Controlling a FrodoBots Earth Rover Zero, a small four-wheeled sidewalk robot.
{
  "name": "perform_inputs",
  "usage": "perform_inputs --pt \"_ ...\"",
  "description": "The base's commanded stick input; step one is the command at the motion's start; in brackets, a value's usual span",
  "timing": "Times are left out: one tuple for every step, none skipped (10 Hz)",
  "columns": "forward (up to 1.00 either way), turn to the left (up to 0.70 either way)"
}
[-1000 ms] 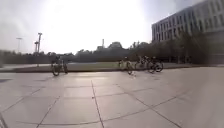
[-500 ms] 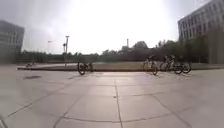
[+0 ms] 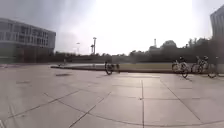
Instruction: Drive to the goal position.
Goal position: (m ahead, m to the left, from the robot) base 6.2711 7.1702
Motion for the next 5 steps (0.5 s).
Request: perform_inputs --pt "0.0 1.0" --pt "0.0 1.0" --pt "0.0 1.0" --pt "0.0 1.0" --pt "0.0 1.0"
